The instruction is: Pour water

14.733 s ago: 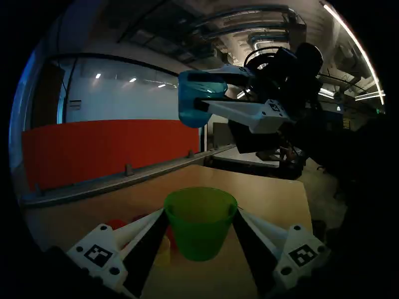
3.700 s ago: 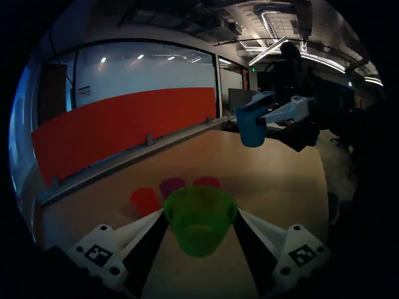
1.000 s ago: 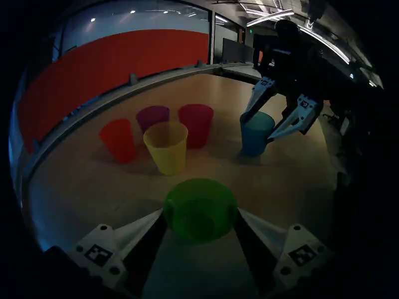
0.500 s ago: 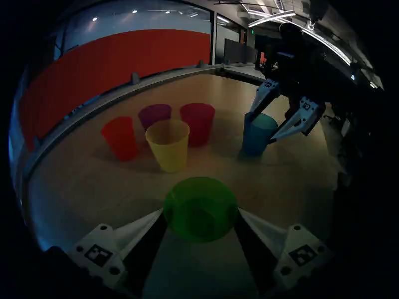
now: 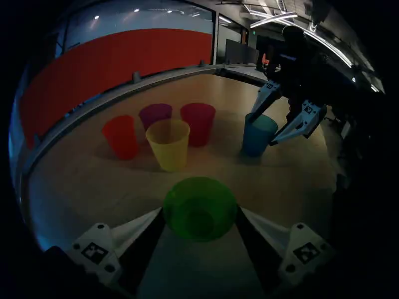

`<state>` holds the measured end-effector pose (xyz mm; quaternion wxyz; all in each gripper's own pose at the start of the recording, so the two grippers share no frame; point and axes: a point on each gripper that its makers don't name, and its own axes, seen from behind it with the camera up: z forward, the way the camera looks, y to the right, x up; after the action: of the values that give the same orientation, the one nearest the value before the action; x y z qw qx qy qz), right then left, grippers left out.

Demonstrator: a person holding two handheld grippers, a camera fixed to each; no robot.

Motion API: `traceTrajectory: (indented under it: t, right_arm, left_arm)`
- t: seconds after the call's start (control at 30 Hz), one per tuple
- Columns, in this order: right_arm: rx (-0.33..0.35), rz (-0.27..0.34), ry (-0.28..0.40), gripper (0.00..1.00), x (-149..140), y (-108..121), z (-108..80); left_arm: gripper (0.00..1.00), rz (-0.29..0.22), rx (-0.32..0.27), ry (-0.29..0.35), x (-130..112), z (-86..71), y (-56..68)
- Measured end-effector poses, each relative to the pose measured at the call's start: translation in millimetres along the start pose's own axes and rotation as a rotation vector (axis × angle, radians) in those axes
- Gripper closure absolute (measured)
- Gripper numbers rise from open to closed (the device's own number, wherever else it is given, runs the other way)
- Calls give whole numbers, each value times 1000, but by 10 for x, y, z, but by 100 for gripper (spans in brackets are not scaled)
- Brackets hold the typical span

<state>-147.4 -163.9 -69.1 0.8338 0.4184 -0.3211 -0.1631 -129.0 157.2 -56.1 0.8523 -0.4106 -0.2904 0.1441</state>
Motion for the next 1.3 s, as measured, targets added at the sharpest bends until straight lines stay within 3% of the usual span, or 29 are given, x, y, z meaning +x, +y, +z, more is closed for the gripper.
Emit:
traceTrajectory:
  t: [0.37,0.9,1.3]
  right_arm:
    - [-13,8,4,0,-58,-8,-73]
    - [-69,37,13,0,-285,19,-372]
    - [-107,62,36,0,-355,21,-523]
  left_arm:
    - [0,0,9,-12,-59,-58,10]
    - [0,-29,90,-37,-348,-337,-110]
    - [0,-61,139,-12,-389,-504,-156]
